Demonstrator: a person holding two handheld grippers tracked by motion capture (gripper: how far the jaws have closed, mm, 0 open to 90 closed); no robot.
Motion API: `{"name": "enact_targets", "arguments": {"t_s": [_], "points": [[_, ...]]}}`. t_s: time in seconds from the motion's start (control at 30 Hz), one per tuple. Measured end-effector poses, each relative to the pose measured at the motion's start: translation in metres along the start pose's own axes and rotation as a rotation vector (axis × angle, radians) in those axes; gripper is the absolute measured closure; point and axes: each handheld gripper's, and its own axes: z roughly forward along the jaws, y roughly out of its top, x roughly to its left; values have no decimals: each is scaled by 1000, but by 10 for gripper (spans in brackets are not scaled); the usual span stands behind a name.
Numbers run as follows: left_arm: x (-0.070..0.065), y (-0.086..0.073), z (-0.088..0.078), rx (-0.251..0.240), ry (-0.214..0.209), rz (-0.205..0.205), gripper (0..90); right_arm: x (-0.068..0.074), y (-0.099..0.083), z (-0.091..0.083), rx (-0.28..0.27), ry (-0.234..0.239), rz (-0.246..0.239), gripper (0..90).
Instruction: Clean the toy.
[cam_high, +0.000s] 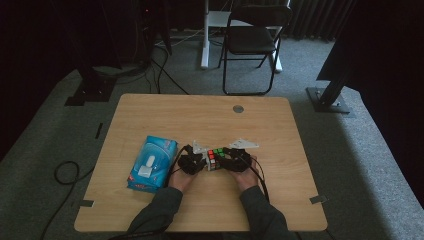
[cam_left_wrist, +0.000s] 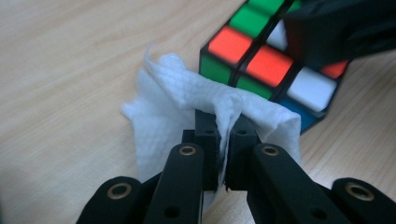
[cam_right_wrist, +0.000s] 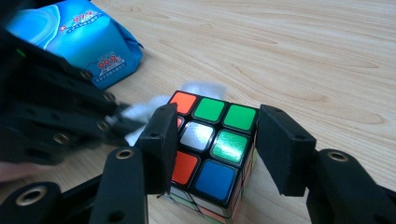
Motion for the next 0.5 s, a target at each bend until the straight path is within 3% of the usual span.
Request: {"name": "enact_targets", "arguments": {"t_s": [0.3, 0.5], "points": [[-3, -1, -2, -3, 18, 18, 862, 0, 0, 0, 0, 0, 0, 492], [-4, 1, -24, -68, 3, 6, 859, 0, 0, 0, 0, 3, 4, 492]]}}
